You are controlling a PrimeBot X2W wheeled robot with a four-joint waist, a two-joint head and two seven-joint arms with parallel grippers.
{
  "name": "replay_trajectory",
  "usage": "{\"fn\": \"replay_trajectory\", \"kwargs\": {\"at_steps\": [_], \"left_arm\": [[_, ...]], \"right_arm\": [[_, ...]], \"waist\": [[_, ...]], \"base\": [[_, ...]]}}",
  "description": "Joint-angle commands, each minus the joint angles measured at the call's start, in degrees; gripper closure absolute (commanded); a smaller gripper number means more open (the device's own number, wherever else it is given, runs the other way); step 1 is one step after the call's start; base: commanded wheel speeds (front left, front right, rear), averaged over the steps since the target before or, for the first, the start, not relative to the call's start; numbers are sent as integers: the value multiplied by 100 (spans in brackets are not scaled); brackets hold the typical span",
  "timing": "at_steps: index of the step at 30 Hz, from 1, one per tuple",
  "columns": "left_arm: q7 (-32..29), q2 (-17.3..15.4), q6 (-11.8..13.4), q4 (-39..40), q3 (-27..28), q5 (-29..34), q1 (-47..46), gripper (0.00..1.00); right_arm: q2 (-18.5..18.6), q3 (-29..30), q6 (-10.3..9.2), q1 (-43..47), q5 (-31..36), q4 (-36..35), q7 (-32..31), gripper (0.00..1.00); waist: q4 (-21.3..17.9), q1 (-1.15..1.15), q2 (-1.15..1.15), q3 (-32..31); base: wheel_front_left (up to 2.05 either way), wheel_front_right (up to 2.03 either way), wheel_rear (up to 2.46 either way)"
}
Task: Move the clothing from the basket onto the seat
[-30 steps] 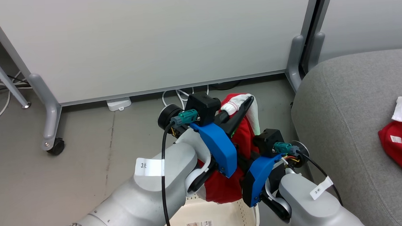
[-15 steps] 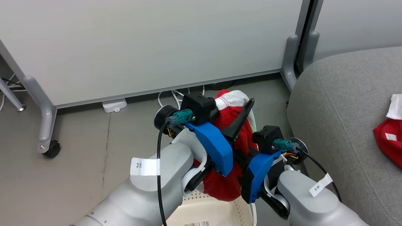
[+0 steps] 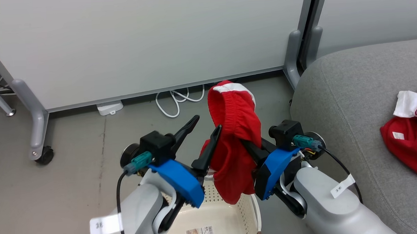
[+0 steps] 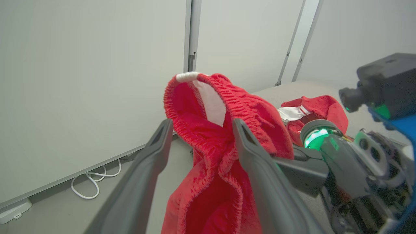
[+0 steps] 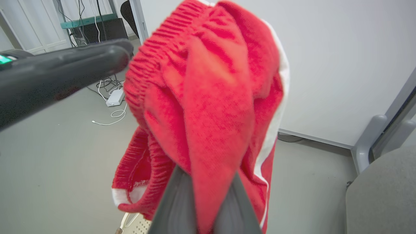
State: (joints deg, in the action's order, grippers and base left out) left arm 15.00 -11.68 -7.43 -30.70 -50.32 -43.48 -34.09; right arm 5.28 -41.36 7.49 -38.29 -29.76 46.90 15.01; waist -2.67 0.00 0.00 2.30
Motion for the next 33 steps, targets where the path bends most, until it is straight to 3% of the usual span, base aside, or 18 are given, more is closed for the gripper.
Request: {"fn": "replay_trajectory", "kwargs": {"at_steps": [1,9,18,33], "left_arm": [[27,-62,-4,122,167,152,225,0],[27,-213,-4,1215,1563,1197,1719,0],[27,-23,-4,1963,2586,2033,2742,0],[27,118,-4,2097,2858,2252,3069,0]], "right_arm": [[35,42,1,63,58,-62,20,100],[111,294,1,265,303,-403,20,100],[140,560,1,444,493,-618,20,100],[126,804,1,576,616,-734,21,100]], "waist": [[-6,0,0,7],[-77,0,0,54],[-116,0,0,93],[-274,0,0,87]], "base": [[0,0,0],[0,0,0],[0,0,0],[0,0,0]]}}
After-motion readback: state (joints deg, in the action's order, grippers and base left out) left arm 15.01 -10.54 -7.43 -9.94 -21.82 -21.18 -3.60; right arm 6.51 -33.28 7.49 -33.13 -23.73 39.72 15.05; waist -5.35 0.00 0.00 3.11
